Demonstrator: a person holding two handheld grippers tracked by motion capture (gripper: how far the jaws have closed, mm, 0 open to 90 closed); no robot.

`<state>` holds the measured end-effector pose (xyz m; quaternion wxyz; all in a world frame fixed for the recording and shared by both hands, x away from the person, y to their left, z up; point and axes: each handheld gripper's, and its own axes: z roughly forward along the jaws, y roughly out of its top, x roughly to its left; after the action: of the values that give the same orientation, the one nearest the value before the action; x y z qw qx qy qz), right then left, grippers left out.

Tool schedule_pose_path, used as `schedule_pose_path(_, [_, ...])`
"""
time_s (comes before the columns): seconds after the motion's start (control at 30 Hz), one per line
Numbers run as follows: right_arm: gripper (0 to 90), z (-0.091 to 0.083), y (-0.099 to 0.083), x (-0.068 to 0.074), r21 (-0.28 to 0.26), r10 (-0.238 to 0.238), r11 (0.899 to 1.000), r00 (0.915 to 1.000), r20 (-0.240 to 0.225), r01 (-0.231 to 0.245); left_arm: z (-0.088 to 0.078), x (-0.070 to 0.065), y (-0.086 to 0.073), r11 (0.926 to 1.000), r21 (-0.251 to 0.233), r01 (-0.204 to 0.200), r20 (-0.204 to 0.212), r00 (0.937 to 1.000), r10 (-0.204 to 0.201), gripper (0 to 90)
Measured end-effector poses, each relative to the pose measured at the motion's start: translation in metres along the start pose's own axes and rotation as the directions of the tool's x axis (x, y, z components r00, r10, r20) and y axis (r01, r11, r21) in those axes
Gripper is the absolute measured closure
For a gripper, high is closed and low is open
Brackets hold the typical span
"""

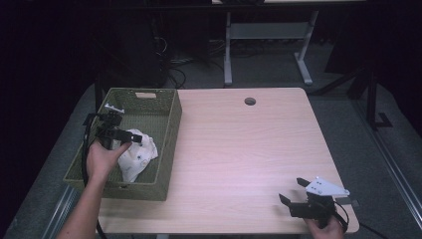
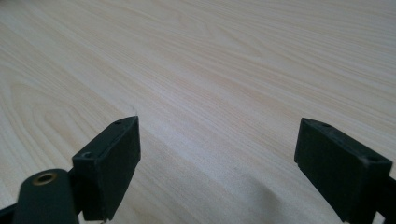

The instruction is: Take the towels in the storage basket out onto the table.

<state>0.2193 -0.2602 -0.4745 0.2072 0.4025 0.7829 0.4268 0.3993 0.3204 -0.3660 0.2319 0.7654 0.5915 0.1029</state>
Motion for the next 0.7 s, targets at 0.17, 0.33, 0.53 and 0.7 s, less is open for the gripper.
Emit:
schedule_pose_path(0.17, [13.9,0.000,0.000,0.000,0.000,-0.001,1.000,1.0000,-0.002,0.001,0.019,0.002,0.004,0.9965,0.081,-0.020,-0.086,0.9959,0.027,24.0])
schedule_pose_path(0.33, [14.0,0.000,0.000,0.001,0.006,-0.002,1.000,1.0000,-0.004,0.002,0.040,0.007,0.007,0.9862,0.165,0.011,-0.102,0.9947,0.006,25.4])
schedule_pose_path(0.53, [14.0,0.000,-0.001,0.001,0.001,-0.007,1.000,0.9999,-0.011,0.007,0.062,0.001,0.008,0.9450,0.327,-0.016,-0.149,0.9865,0.068,28.0])
schedule_pose_path(0.7, [14.0,0.000,-0.001,0.001,0.000,-0.004,1.000,0.9999,-0.015,0.004,0.072,-0.002,0.009,0.9226,0.385,-0.027,-0.169,0.9807,0.099,34.9])
